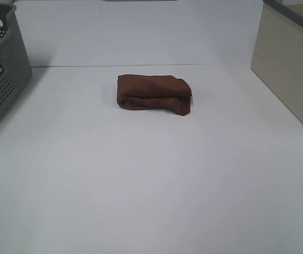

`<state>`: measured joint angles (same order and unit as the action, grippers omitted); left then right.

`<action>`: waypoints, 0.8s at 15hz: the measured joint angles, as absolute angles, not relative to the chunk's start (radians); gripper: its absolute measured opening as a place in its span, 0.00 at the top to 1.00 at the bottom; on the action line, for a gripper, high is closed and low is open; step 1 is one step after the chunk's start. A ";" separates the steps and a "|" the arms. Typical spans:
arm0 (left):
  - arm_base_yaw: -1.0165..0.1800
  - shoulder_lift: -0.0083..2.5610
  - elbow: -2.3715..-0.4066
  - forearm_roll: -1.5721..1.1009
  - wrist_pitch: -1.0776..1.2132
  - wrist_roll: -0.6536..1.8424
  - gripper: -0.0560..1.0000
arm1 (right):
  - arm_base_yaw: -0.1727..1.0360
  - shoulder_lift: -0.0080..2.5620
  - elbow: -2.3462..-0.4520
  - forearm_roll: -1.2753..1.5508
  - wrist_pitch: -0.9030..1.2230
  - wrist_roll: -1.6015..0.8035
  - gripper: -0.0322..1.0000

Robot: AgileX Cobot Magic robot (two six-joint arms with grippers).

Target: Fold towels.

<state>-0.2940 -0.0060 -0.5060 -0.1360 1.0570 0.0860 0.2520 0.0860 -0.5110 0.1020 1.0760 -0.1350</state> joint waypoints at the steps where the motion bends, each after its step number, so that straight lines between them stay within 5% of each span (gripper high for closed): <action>1: -0.294 -0.006 -0.506 -0.136 1.057 0.086 0.16 | 0.251 0.086 -0.511 0.102 1.076 -0.135 0.21; 5: -0.278 -0.006 -0.506 -0.136 1.056 0.086 0.16 | 0.140 0.086 -0.511 0.102 1.076 -0.135 0.21; 12: -0.035 -0.006 -0.506 -0.135 1.056 0.086 0.16 | 0.037 0.084 -0.511 0.102 1.075 -0.135 0.21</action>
<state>-0.0350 -0.0060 -0.5060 -0.1350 1.0560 0.0860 0.0370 0.0840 -0.5110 0.1020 1.0750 -0.1350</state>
